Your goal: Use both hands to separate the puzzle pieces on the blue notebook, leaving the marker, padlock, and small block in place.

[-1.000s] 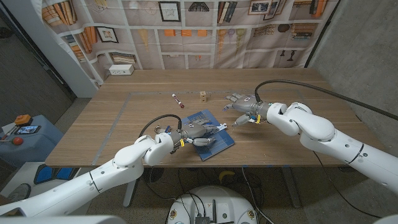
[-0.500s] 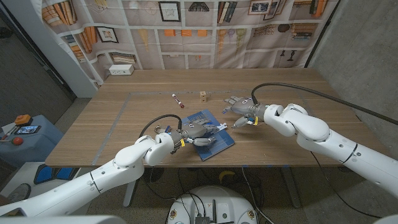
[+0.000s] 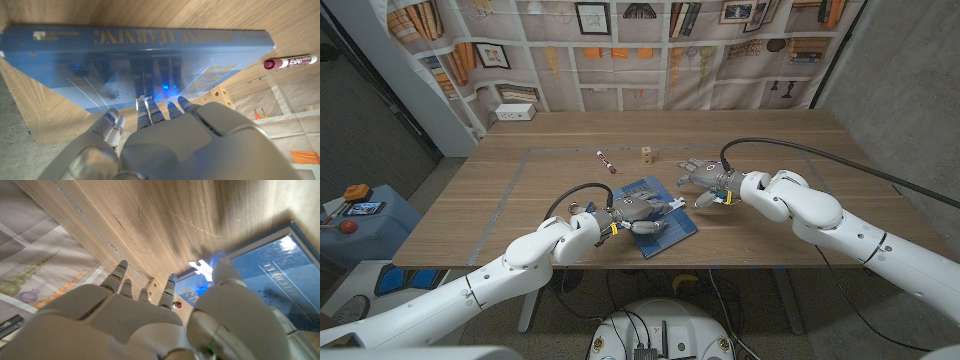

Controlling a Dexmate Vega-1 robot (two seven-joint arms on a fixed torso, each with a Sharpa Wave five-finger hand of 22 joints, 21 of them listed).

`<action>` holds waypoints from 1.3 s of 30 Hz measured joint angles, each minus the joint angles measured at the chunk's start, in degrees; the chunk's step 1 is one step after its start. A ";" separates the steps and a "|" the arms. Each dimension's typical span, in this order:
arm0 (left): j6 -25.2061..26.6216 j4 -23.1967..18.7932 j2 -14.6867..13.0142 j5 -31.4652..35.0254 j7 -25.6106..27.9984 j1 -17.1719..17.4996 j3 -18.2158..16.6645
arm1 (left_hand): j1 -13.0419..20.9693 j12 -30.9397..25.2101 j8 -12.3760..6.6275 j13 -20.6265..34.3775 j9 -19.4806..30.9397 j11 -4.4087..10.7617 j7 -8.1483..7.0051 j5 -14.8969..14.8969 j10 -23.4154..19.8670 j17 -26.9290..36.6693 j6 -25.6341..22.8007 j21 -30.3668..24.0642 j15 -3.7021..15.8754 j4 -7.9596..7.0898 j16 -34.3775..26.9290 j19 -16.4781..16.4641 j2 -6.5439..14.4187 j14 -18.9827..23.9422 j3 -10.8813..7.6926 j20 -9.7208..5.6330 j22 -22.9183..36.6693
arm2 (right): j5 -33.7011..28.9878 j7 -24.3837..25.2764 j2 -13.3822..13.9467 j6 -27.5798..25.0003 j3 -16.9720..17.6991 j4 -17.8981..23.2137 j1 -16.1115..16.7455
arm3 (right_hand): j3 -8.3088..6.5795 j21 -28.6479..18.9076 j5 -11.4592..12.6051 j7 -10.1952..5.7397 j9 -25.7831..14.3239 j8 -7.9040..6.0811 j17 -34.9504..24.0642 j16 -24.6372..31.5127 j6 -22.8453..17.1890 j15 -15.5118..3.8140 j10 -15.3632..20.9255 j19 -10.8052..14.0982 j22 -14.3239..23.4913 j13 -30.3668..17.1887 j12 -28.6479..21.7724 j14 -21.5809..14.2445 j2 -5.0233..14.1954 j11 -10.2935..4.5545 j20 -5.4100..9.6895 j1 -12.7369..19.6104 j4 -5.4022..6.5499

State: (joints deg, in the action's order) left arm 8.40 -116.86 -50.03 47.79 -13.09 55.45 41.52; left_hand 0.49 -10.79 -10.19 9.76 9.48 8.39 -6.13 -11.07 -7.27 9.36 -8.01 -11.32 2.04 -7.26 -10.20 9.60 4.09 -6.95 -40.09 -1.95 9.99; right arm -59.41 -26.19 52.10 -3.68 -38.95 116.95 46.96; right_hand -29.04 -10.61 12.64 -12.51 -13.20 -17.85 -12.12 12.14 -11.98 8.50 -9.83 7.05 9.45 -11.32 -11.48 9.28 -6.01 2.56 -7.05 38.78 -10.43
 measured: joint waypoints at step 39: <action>-0.57 0.66 0.11 -0.74 -0.19 -0.53 0.47 | 0.00 -0.01 0.14 -0.29 0.01 -0.22 -0.32 0.00 -0.19 0.00 -0.29 0.00 0.00 0.48 0.00 0.00 0.00 0.62 -0.48 0.00 0.00 | -2.31 1.51 -2.82 -1.30 -2.80 -2.66 -1.10 | -0.47 -0.45 -1.84 0.13 -1.07 -4.36 -0.29 0.45 -8.18 -1.35 1.65 1.86 0.00 0.01 -0.43 -1.95 0.22 -2.07 1.02 3.85 0.48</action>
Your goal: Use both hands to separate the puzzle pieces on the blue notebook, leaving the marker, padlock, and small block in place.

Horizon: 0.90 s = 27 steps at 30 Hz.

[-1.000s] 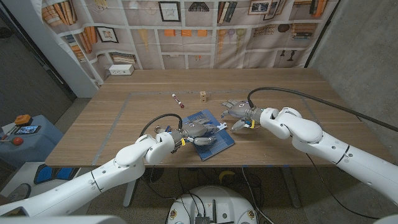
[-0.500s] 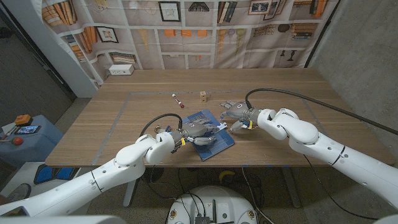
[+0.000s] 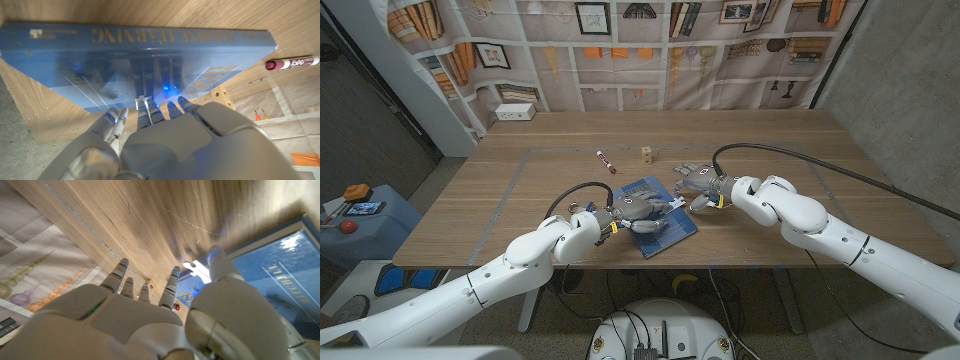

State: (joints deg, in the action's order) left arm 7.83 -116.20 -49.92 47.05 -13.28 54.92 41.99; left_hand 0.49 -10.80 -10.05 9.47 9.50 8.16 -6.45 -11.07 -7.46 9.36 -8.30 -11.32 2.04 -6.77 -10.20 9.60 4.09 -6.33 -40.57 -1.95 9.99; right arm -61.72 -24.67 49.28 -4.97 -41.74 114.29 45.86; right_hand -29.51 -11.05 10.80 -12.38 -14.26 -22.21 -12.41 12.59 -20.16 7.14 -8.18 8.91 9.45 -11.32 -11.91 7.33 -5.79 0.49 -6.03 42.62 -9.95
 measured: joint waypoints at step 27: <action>0.53 -0.30 0.01 0.16 -0.30 0.08 0.08 | 0.23 -0.02 -0.02 0.02 -0.02 0.09 -0.21 0.27 -0.12 0.00 -0.61 0.00 0.00 0.23 0.27 0.00 0.23 0.00 -0.23 0.00 0.00 | -0.79 4.66 -0.57 -0.28 -0.99 -1.54 0.35 | 0.00 0.00 -0.21 -0.04 -0.53 -4.29 0.01 0.88 -8.48 -1.82 3.52 2.65 0.00 0.14 -0.45 -2.44 0.43 -1.85 1.42 3.17 0.00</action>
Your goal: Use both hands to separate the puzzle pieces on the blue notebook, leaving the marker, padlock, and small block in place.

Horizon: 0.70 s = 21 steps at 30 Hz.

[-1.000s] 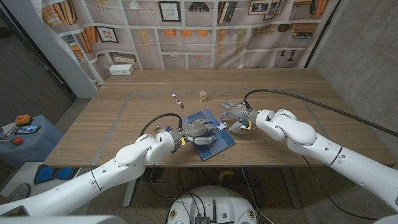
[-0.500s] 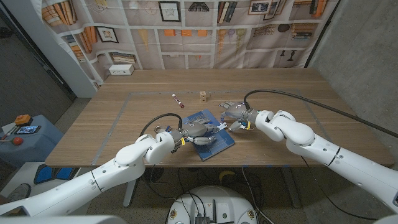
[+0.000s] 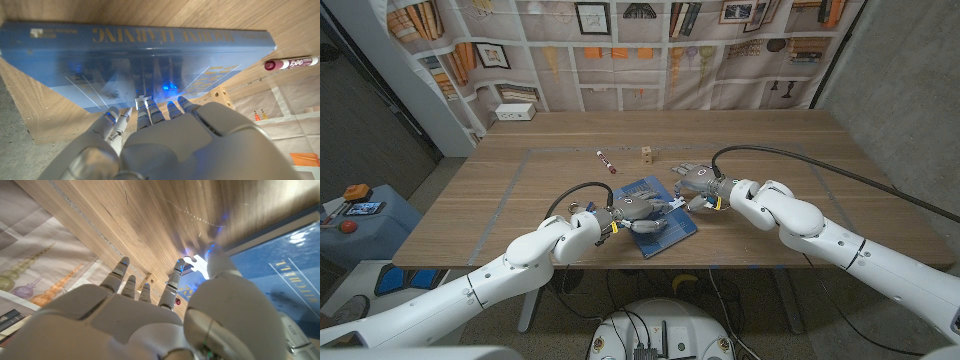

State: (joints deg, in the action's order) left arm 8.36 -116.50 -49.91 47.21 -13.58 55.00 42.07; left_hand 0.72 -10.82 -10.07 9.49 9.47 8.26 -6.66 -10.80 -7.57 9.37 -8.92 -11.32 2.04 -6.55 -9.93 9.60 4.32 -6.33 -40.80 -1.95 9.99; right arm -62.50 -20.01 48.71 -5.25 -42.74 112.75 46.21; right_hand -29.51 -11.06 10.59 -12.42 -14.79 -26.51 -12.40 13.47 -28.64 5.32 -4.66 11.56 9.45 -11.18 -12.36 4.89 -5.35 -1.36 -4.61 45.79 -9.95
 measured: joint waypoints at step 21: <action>0.28 0.05 0.21 0.02 -0.17 -0.02 0.18 | 0.00 0.03 -0.12 -0.02 0.31 0.22 0.00 0.00 -0.22 0.00 0.02 0.00 -0.22 0.17 0.00 0.00 0.00 0.22 -0.17 0.00 0.00 | -0.24 2.80 -0.32 0.12 -0.39 -0.88 0.39 | 0.16 0.00 0.00 -0.18 -0.53 -2.91 0.01 0.32 -5.75 -1.43 3.08 2.05 0.00 -0.01 -0.45 -1.86 -0.43 -1.04 0.82 2.25 0.16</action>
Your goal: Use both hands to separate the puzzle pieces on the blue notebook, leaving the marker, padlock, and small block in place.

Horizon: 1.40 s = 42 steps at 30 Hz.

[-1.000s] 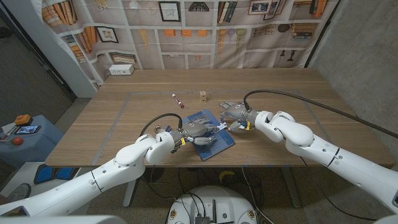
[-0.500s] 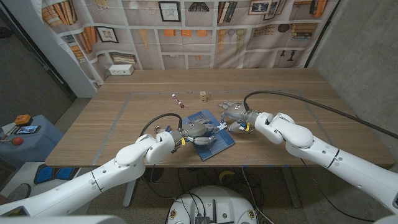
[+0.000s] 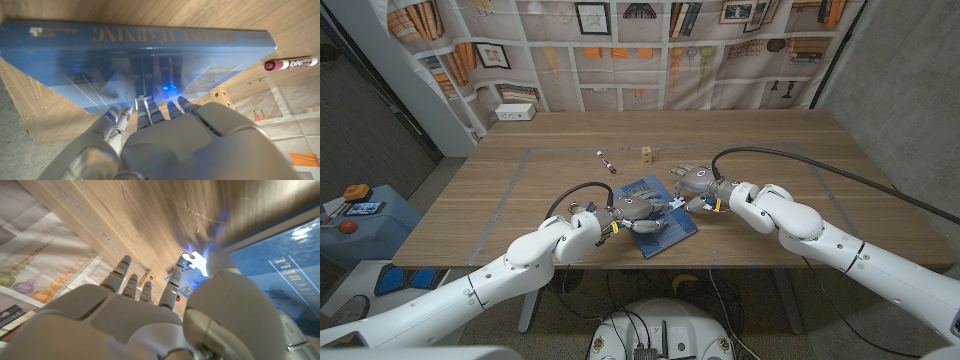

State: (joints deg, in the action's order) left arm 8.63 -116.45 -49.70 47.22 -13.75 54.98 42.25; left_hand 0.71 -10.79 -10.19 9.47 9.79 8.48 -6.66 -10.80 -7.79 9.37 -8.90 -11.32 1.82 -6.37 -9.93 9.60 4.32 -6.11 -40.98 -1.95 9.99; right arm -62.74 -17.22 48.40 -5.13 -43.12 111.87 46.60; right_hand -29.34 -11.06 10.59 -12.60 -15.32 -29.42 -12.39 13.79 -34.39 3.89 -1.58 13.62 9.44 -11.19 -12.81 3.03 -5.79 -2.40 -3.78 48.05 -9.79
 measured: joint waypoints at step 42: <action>0.43 0.01 0.00 -0.68 -0.27 -0.02 0.13 | 0.00 0.22 0.01 -0.02 -0.06 0.23 0.15 0.00 -0.23 0.00 -0.13 0.00 0.12 0.00 0.00 0.00 0.00 0.49 -0.48 0.00 0.00 | -0.63 5.30 -0.21 0.63 -0.72 -1.75 -0.09 | 1.13 0.00 0.26 -0.13 -0.79 -4.08 -0.28 0.84 -8.93 -2.79 5.91 3.29 0.00 0.27 -0.41 -3.18 0.45 -2.44 1.65 2.41 0.30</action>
State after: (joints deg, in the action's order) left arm 9.06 -116.44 -49.70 46.54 -14.02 54.96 42.38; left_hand 0.71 -10.57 -10.18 9.45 9.72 8.71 -6.51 -10.80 -8.02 9.37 -9.03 -11.32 1.94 -6.37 -9.93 9.60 4.31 -5.62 -41.46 -1.95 9.99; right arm -63.37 -11.92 48.19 -4.50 -43.84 110.12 46.51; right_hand -28.21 -11.05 10.85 -12.73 -16.10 -33.50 -12.67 14.63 -43.31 1.10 4.33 16.90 9.45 -10.92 -13.21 -0.15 -5.34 -4.83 -2.13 50.46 -9.48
